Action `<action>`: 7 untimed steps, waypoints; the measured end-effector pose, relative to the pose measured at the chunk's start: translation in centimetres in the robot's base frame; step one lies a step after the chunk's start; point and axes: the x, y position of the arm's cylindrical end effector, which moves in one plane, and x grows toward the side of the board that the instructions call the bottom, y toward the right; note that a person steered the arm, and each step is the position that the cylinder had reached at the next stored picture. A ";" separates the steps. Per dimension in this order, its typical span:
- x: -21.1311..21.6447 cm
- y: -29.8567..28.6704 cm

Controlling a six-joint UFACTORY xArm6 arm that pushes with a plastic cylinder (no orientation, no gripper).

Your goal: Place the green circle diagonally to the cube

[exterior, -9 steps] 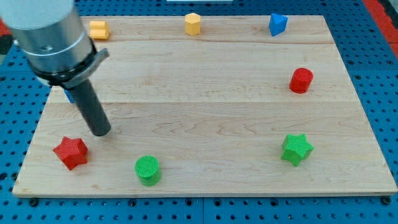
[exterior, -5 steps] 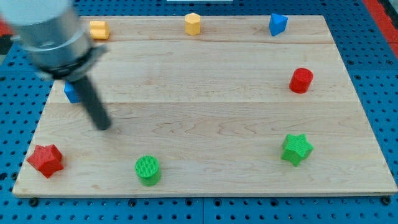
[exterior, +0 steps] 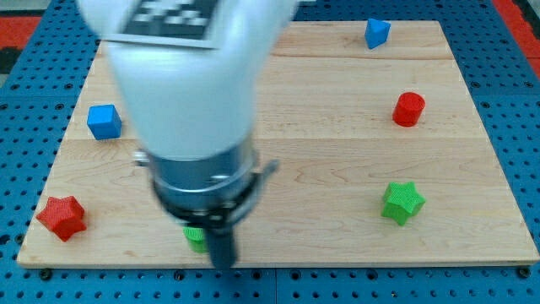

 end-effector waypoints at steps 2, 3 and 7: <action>-2.7 -6.5; -5.3 1.6; 0.2 4.1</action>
